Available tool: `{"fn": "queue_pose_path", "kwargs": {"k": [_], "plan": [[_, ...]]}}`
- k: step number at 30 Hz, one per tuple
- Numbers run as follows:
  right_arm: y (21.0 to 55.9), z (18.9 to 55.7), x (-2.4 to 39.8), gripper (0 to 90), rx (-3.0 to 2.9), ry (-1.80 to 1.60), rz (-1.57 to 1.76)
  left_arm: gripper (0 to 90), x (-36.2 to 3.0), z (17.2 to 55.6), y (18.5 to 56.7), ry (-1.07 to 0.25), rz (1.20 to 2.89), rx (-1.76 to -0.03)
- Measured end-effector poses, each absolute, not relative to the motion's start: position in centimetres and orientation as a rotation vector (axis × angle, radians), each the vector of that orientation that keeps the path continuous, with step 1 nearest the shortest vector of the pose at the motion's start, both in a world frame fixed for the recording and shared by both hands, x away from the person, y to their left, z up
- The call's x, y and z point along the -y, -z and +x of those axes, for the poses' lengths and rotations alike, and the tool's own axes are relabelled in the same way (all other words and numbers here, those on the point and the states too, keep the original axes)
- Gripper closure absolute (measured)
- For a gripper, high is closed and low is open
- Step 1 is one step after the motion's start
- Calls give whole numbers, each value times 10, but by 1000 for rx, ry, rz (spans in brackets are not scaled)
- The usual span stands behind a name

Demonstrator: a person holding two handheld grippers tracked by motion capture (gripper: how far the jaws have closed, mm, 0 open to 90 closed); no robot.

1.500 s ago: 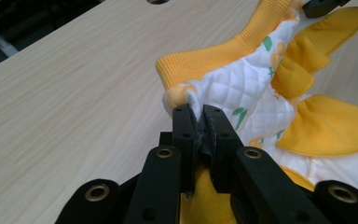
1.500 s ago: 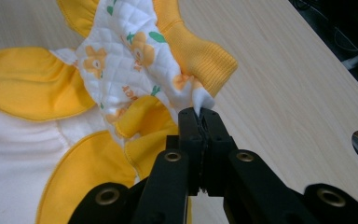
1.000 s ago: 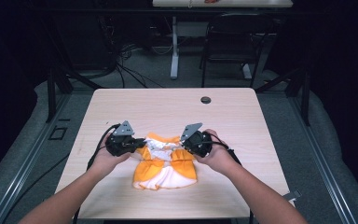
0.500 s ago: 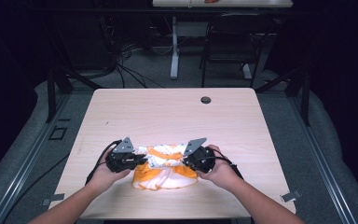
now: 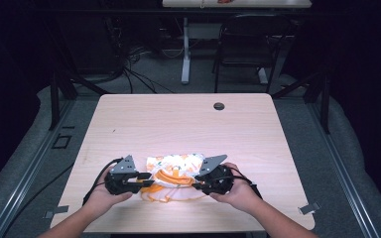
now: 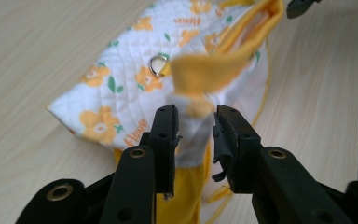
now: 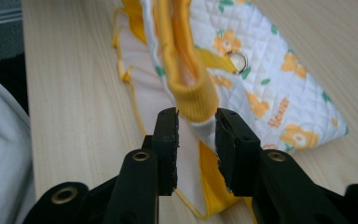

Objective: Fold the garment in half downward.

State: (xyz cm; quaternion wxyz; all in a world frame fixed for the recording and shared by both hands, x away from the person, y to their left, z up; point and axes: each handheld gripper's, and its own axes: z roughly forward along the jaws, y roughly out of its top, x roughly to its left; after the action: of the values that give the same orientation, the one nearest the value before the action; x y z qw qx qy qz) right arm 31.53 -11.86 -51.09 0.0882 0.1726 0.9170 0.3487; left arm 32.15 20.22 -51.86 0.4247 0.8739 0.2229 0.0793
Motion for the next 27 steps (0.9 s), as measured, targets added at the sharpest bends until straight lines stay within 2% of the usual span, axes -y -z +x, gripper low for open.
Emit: {"fn": "queue_pose_path", "kwargs": {"k": [5, 13, 19, 27], "plan": [[494, 319, 119, 690, -2656, -1109, 549, 657, -205, 333, 506, -276, 2138, -650], [512, 342, 110, 679, -2637, -993, 677, 632, -193, 351, 529, -247, 2157, -761], [520, 353, 105, 675, -2669, -1007, 731, 628, -187, 347, 535, -182, 2185, -706], [532, 336, 97, 675, -2768, -969, 677, 615, -186, 332, 547, -168, 2251, -637]]}}
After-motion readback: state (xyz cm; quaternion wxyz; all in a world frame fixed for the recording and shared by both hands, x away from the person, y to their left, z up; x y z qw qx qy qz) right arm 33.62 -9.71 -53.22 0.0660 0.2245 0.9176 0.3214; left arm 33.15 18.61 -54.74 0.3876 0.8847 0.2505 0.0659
